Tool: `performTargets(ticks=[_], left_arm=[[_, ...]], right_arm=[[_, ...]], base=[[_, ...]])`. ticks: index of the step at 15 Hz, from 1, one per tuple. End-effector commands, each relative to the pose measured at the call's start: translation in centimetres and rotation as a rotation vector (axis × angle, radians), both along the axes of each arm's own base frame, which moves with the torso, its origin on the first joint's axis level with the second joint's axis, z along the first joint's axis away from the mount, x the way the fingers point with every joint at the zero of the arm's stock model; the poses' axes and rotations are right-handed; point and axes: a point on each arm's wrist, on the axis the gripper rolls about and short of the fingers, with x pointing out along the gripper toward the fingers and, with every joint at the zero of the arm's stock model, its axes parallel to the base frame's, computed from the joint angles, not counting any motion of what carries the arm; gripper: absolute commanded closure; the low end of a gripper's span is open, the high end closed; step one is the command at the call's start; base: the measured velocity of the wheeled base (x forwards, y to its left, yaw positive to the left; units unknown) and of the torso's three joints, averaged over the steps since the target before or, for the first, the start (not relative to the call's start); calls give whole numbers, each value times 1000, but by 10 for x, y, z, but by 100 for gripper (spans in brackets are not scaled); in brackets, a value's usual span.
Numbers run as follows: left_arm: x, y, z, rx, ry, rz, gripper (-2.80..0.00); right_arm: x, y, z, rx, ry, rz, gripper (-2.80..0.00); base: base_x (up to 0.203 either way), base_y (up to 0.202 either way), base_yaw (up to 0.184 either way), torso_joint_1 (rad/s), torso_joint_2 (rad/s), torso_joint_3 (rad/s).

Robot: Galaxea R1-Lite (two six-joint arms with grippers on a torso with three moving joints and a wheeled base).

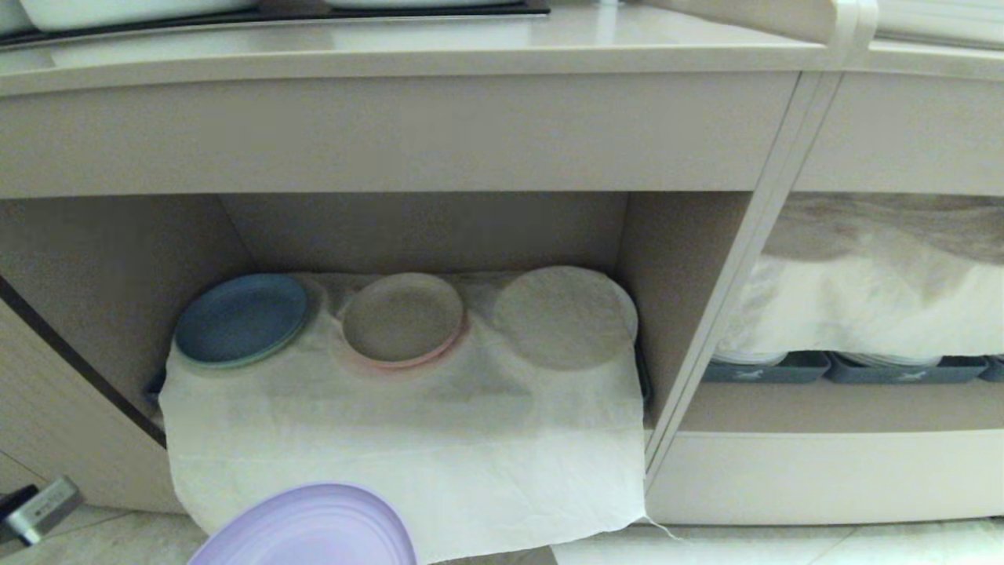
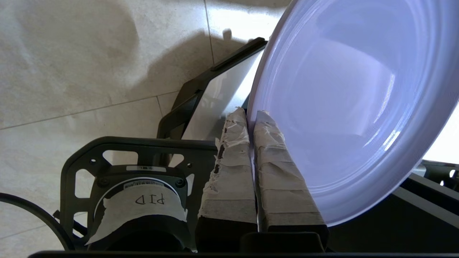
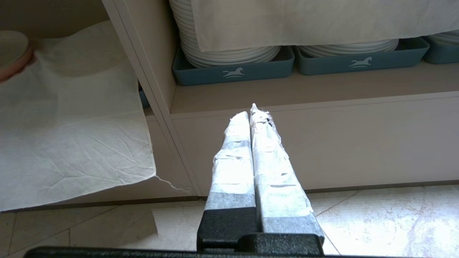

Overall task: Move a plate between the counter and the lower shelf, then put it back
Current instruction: Put the plate in the cupboard

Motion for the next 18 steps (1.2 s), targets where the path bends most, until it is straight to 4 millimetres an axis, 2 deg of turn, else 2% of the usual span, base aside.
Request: performTargets(ticks=[1, 18], left_arm=[[0, 0, 0, -4, 5, 0, 0], [-1, -1, -3, -43, 20, -17, 0]], right_arm=[[0, 0, 0, 0, 0, 0, 0], [0, 0, 0, 0, 0, -1, 0]], base=[[0, 0, 0, 0, 0, 0], [0, 0, 0, 0, 0, 0]])
